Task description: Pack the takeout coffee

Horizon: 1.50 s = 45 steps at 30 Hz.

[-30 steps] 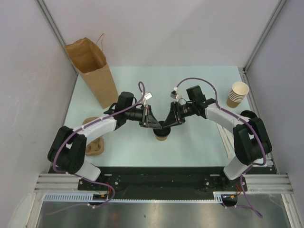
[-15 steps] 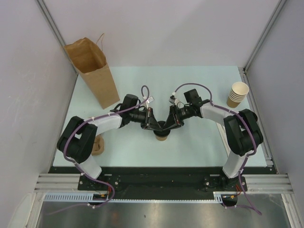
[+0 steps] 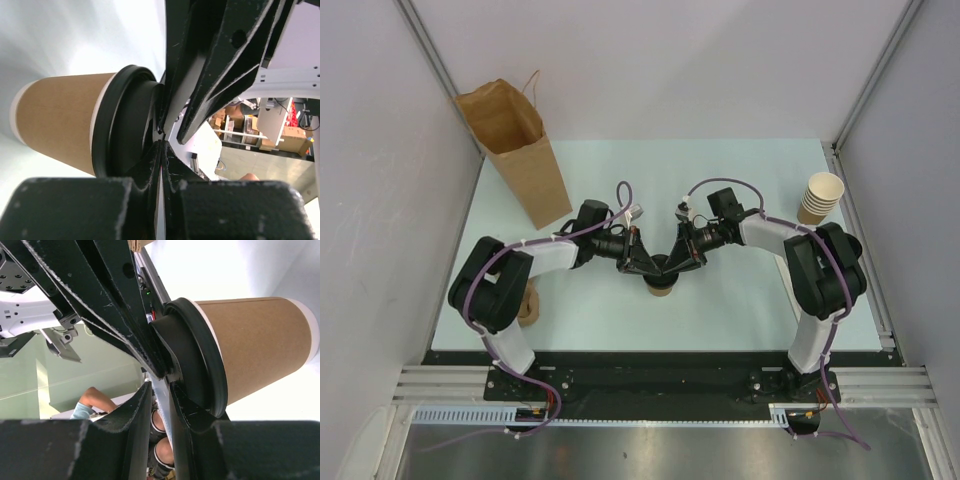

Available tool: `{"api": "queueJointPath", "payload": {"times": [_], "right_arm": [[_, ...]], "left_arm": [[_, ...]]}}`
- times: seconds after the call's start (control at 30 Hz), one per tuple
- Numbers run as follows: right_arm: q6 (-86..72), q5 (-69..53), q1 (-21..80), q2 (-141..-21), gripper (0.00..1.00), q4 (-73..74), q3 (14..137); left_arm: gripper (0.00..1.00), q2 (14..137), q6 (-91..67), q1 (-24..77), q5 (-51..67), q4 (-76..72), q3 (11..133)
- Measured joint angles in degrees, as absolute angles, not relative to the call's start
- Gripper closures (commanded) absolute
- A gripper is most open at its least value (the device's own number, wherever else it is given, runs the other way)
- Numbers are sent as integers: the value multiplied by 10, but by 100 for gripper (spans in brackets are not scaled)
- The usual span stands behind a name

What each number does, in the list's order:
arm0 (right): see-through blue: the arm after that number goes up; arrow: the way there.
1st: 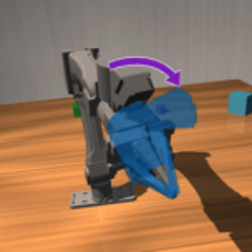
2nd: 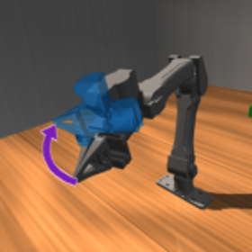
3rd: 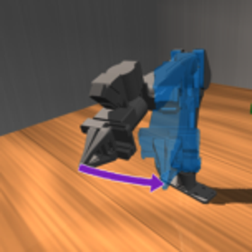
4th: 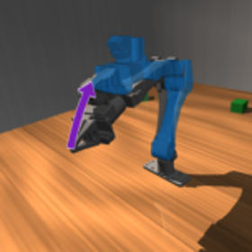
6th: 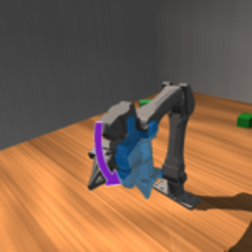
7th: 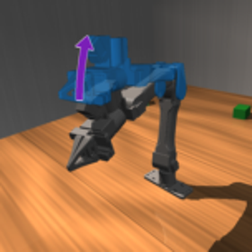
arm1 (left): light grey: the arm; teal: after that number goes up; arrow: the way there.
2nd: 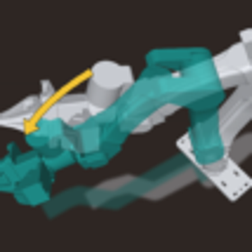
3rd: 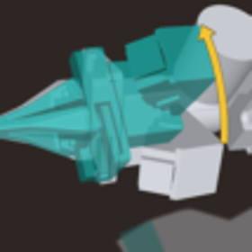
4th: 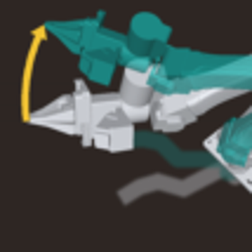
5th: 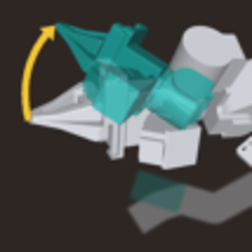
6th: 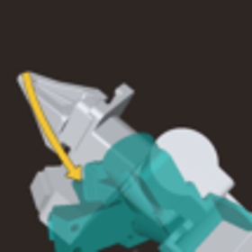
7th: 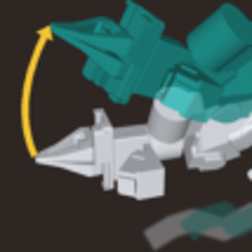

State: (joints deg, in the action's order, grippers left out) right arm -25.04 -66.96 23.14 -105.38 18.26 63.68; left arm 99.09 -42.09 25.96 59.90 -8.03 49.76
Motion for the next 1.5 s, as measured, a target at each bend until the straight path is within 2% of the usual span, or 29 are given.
{"api": "queueJointPath", "payload": {"times": [1.07, 1.5], "right_arm": [[-287, -729, 210, -1104, 75, 159, 653], [-282, -653, 228, -1049, 75, 154, 643]], "left_arm": [[93, 1045, -432, 247, 665, -63, 530], [86, 982, -400, 269, 574, -32, 531]]}}
